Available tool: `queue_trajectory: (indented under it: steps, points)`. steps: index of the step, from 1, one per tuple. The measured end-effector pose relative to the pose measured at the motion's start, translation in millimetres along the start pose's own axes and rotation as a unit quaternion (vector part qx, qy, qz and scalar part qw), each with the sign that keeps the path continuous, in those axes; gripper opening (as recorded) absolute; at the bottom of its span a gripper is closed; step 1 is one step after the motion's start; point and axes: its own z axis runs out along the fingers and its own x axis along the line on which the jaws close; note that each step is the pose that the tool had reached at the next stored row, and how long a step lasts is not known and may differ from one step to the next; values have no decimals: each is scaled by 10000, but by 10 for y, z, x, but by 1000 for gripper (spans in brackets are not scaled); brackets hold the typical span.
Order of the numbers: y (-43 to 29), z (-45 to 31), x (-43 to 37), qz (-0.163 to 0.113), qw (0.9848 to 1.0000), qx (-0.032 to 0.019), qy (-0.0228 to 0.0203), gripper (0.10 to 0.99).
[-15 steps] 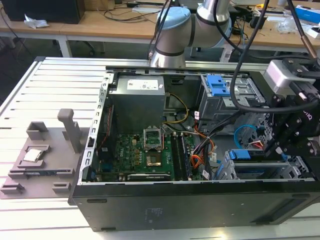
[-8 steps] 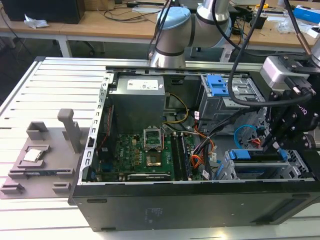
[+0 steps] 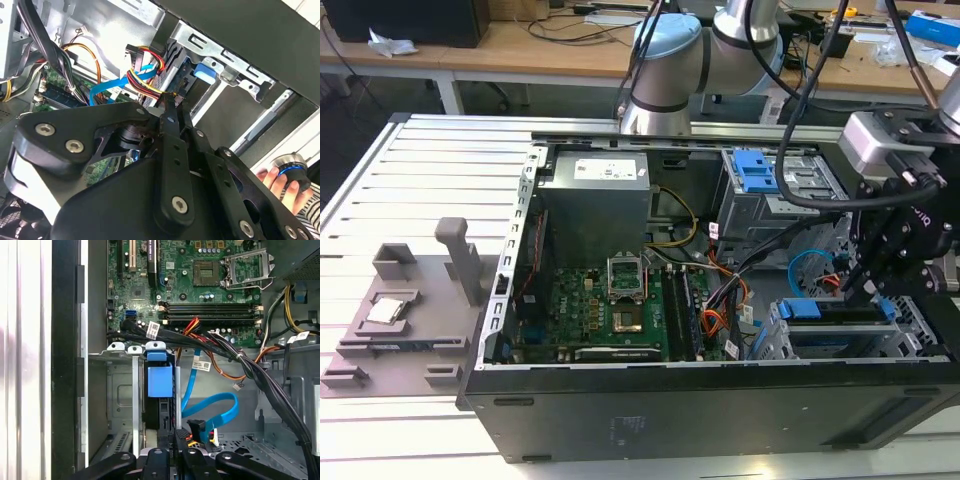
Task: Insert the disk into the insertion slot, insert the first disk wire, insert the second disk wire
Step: 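Insert the first disk wire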
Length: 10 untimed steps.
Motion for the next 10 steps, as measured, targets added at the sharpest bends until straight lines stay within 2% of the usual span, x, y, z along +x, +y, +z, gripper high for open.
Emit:
queue_trajectory:
  steps: [10]
  points:
    - [-30,66,0,0,10000,0,2,165]
